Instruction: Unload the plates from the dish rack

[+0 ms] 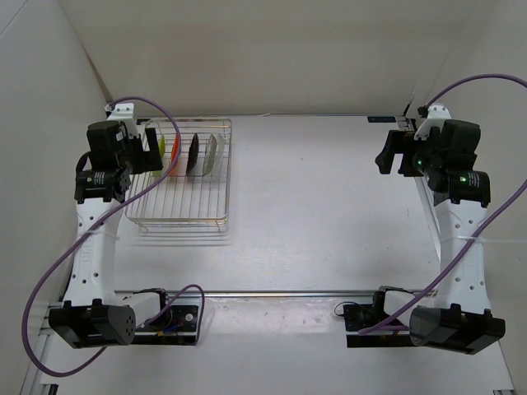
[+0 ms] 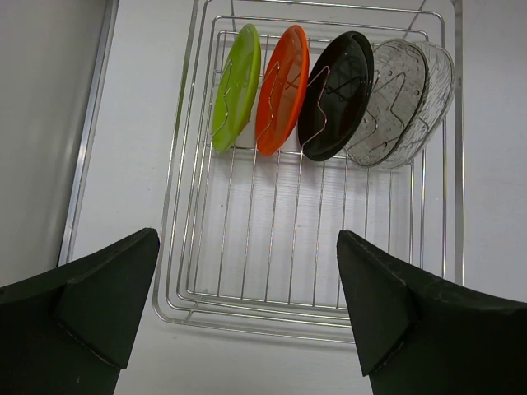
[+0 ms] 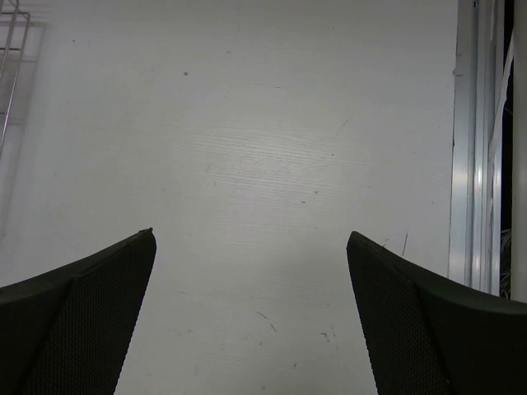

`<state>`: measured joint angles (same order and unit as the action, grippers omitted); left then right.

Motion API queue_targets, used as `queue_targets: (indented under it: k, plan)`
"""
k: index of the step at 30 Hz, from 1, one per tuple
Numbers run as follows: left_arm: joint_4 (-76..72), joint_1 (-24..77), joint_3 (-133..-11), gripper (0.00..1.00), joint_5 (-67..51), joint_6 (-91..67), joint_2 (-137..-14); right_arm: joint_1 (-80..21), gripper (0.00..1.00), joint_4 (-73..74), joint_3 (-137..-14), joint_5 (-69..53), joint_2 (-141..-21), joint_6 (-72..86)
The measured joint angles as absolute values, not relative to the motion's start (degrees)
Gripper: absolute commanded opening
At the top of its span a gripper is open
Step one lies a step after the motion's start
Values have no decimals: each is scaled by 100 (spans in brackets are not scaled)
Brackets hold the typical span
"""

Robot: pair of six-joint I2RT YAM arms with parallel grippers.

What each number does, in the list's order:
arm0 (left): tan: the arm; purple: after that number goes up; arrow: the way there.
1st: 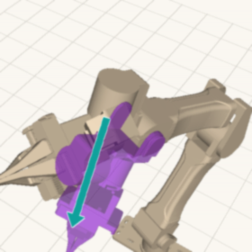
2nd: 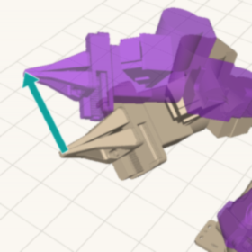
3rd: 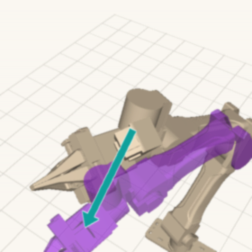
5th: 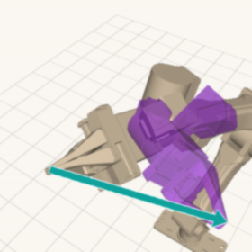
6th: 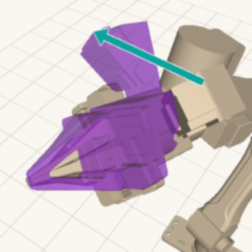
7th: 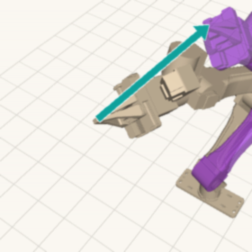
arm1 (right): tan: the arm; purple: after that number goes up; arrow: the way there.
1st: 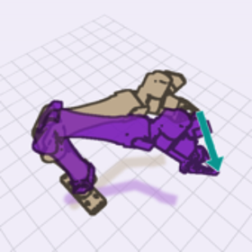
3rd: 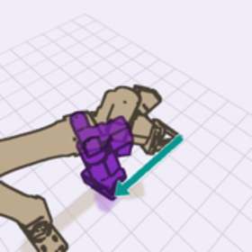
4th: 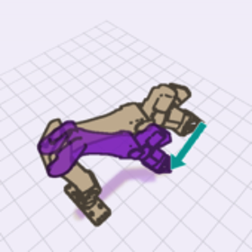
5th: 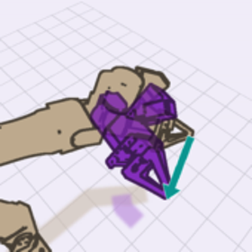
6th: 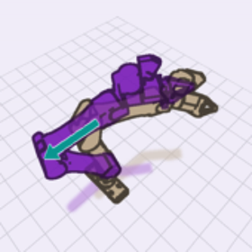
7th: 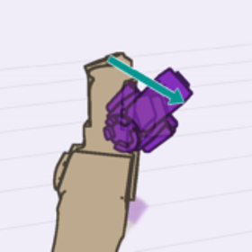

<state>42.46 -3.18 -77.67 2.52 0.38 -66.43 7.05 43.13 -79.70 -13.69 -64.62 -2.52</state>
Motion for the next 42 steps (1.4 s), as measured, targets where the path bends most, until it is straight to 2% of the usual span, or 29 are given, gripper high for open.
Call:
queue_targets:
  k: [15, 26, 42]
  plan:
    - [4294, -318, -7795, 100, 263, 43, -6770, 705, 100, 4329, -7970, -1387, -6521, -355]
    - [4305, -318, -7970, 100, -82, 158, -7354, 703, 100, 4379, -7642, -1564, -6506, -781]
    - [3553, -722, -8779, 100, -244, 578, -9369, 703, 100, 4399, -7507, -1669, -6346, -961]
